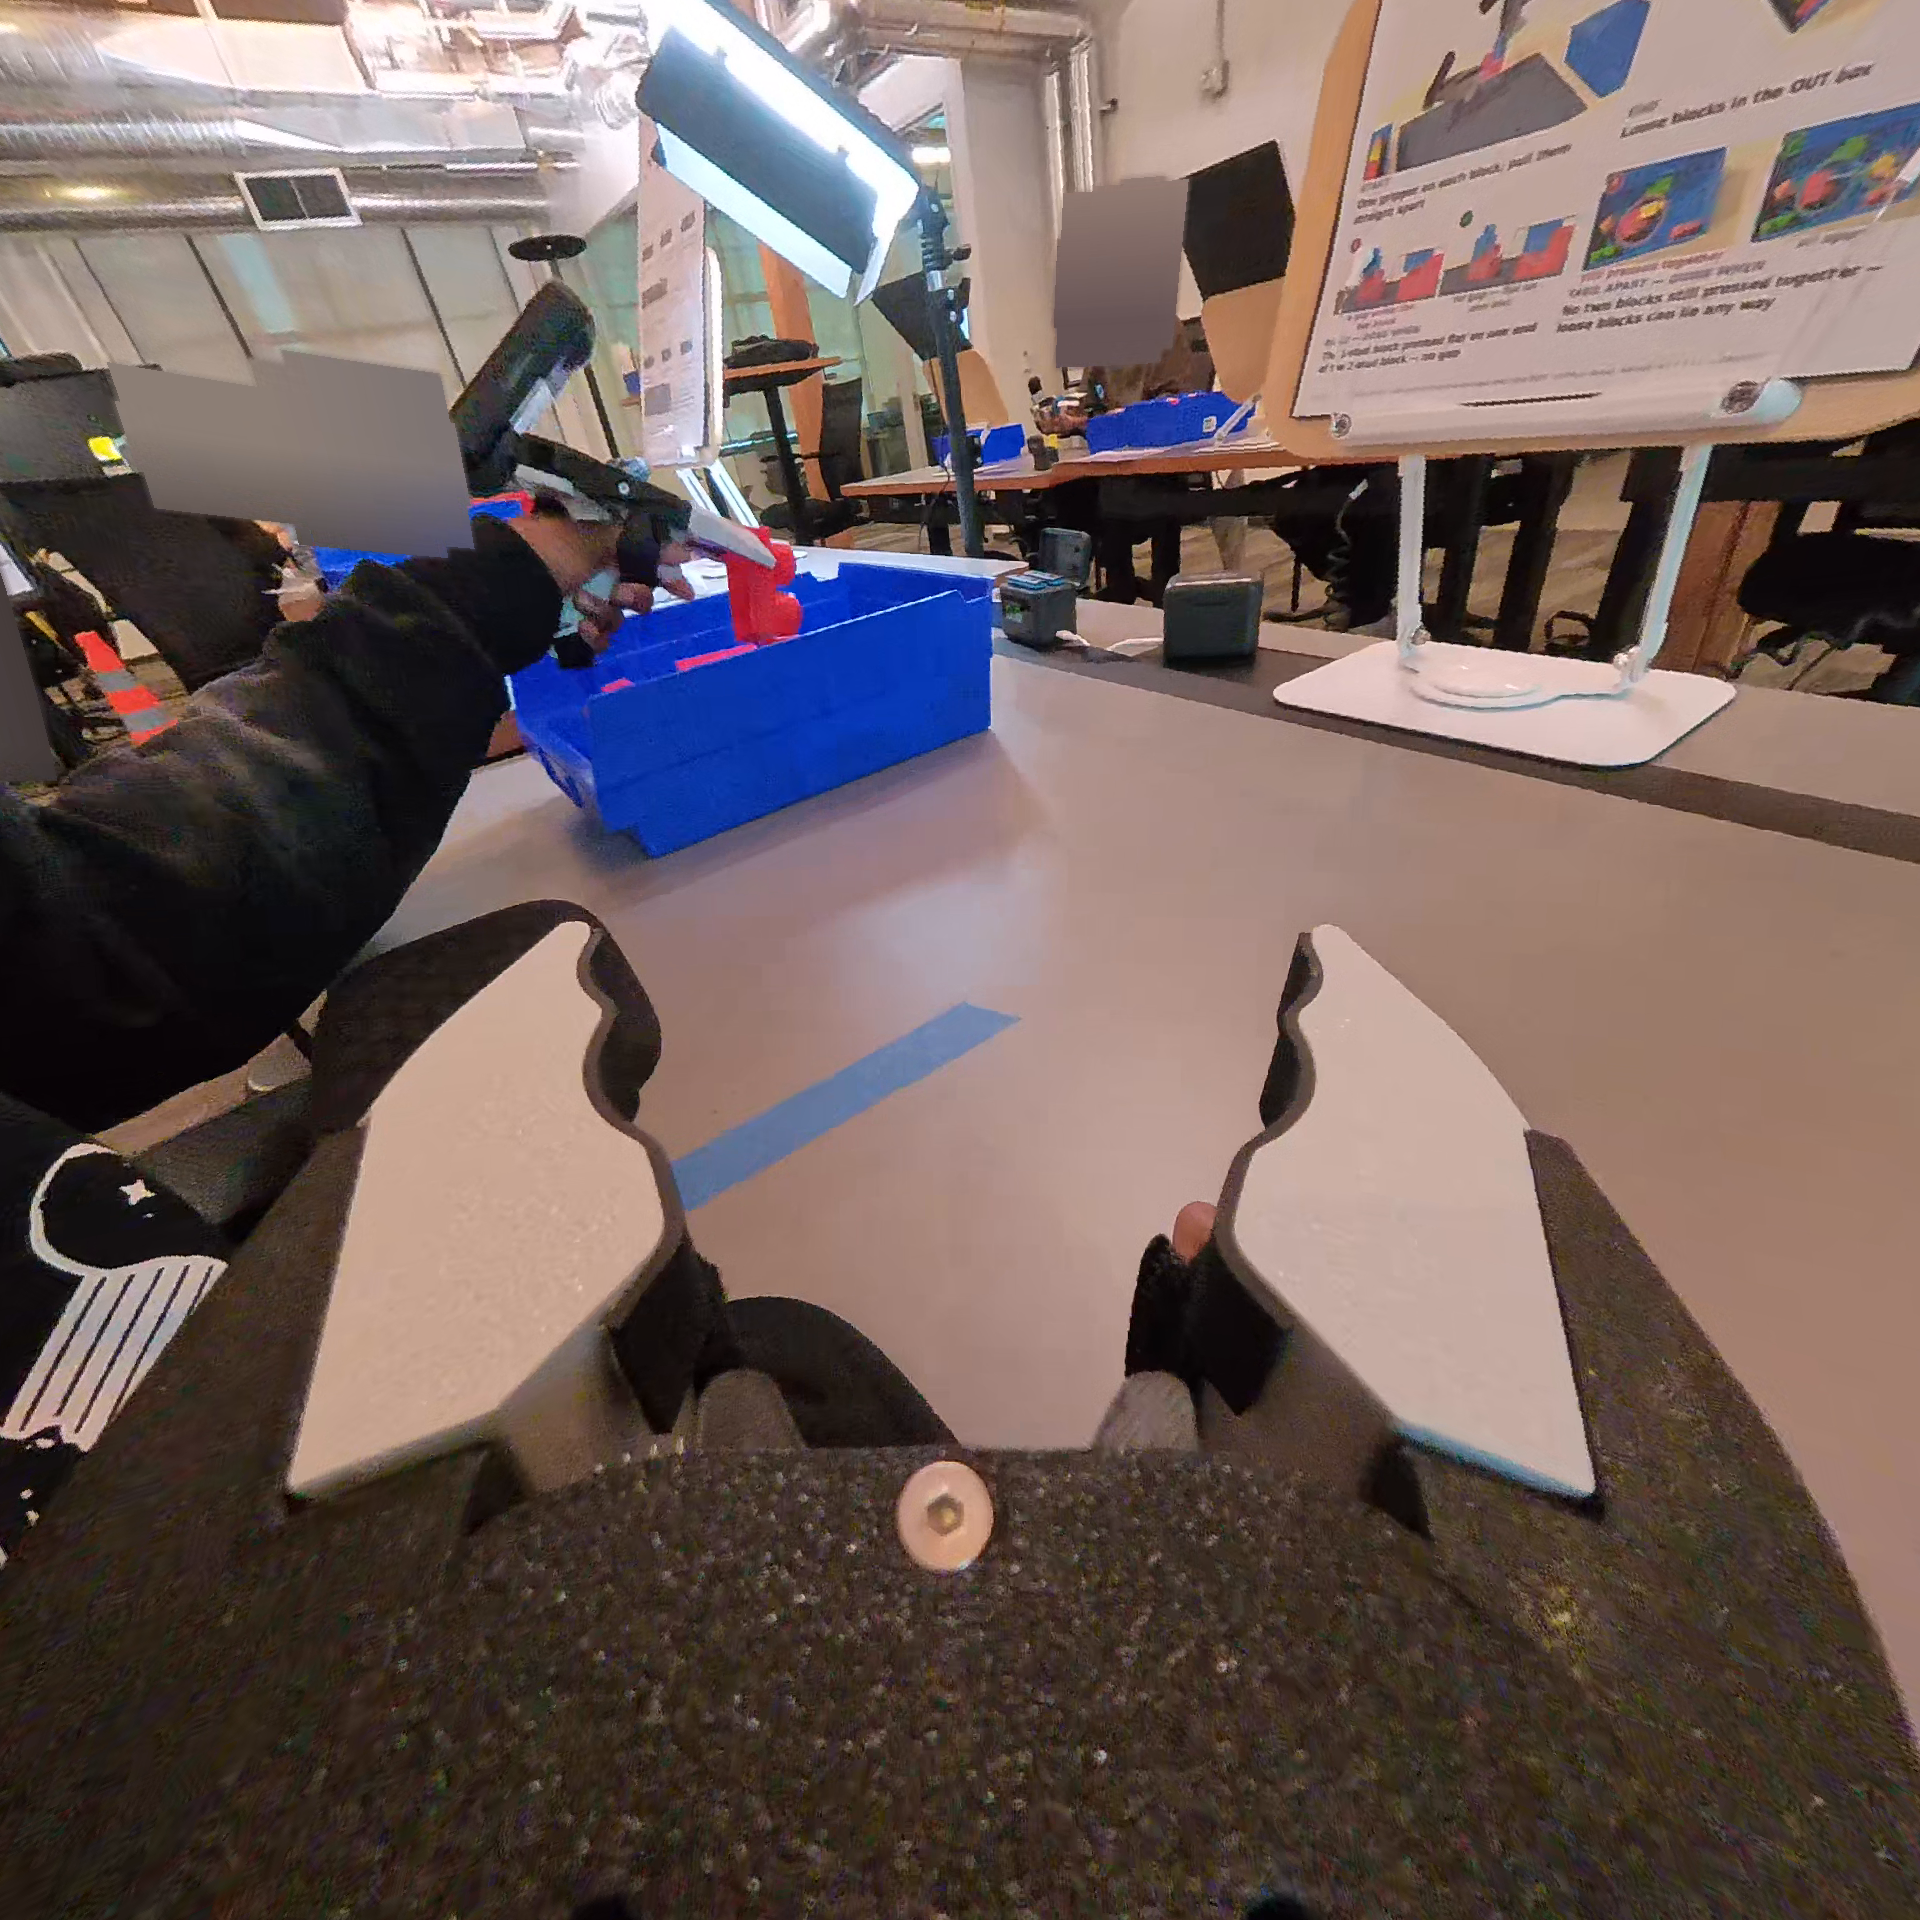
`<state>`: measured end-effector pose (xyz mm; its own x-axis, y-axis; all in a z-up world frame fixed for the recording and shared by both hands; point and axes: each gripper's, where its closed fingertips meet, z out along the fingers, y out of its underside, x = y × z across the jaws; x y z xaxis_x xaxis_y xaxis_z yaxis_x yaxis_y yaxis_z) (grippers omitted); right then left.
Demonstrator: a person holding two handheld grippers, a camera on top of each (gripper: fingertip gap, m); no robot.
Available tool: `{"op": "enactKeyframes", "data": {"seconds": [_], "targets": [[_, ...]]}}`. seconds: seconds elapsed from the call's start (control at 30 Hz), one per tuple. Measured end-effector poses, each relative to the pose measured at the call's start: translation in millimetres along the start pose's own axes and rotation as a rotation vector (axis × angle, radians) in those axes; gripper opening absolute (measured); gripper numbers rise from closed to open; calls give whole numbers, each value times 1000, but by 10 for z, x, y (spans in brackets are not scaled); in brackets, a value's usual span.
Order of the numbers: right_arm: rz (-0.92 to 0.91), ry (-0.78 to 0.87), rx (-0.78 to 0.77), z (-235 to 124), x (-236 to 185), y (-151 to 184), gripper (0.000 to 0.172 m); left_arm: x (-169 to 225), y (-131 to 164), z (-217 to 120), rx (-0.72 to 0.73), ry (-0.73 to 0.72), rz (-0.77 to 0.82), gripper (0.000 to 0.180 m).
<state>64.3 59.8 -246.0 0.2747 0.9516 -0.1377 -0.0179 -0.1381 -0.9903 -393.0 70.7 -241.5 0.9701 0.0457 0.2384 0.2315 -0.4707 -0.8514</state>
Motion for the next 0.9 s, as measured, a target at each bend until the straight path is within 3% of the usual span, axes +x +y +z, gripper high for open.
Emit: {"op": "enactKeyframes", "data": {"seconds": [0.2,0.4,0.63,0.77,0.9], "targets": [[-15,-44,2,120,-115,-104,115,892,-368,-578,372,392,-5,40],[5,-184,51,262,-387,-387,109,1676,-432,-1058,659,715,-62,40],[72,-326,119,355,-624,-627,104,2458,-201,-1226,744,986,-117,40],[100,-366,78,429,-716,-549,104,2860,27,-1220,754,1145,-173,40],[115,-434,49,473,-873,-472,103,3204,284,-1118,737,1213,-158,39]]}}
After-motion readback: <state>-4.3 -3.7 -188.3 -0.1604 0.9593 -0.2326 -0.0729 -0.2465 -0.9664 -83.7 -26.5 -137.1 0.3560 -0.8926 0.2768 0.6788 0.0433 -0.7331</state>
